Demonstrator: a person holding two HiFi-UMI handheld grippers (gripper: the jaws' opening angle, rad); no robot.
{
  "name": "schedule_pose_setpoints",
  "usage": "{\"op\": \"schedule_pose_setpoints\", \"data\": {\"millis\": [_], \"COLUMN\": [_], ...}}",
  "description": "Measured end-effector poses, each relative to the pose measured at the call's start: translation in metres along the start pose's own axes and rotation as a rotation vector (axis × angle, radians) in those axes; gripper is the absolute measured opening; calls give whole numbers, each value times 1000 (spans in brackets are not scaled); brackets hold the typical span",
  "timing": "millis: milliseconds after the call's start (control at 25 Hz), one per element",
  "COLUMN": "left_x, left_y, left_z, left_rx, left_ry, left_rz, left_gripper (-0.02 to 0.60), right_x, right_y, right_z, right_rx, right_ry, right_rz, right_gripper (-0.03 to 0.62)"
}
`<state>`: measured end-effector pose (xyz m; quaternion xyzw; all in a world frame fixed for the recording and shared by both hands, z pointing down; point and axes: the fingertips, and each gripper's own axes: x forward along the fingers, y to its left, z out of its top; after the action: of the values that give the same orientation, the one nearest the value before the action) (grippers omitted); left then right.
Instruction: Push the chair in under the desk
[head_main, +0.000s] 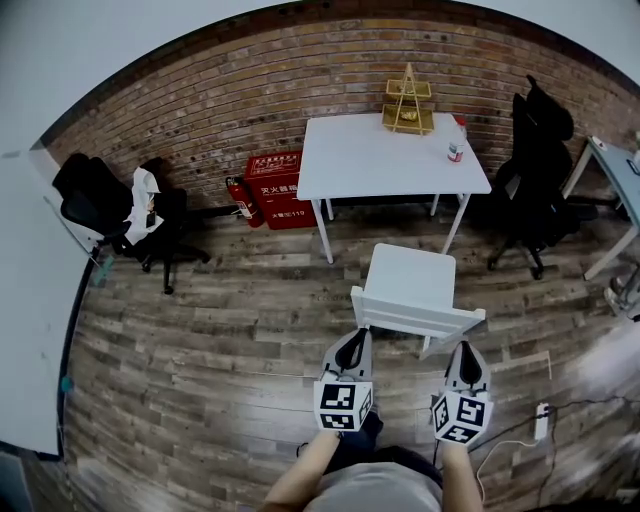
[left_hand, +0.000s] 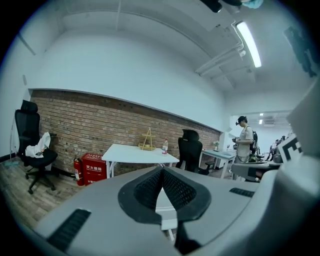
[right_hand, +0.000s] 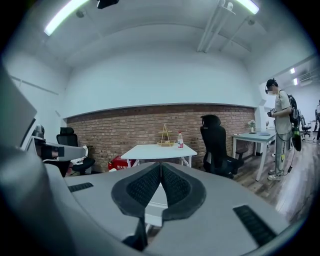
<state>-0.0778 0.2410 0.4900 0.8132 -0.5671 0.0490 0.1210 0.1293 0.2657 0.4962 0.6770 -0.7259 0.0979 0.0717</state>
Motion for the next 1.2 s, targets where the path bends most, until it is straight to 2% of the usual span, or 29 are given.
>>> {"op": "schedule_pose_setpoints", "data": {"millis": [520,1000,1200], "left_x": [35,56,69], "left_y": [38,52,57], "left_z": [-2,-13,-14], "left_rx": [-4,14,48], "left_ry": [32,69,82], "left_rz": [-33,-12,-10], "left_gripper": [15,15,15], "right_x": [32,54,70], "right_y": [13,-15,-28], "right_z": [1,-7,-8], "right_rx": [-9,-17,-22], "right_ry": [13,47,59], "right_rz": [-44,-67,-53], "right_gripper": [17,17,17]}}
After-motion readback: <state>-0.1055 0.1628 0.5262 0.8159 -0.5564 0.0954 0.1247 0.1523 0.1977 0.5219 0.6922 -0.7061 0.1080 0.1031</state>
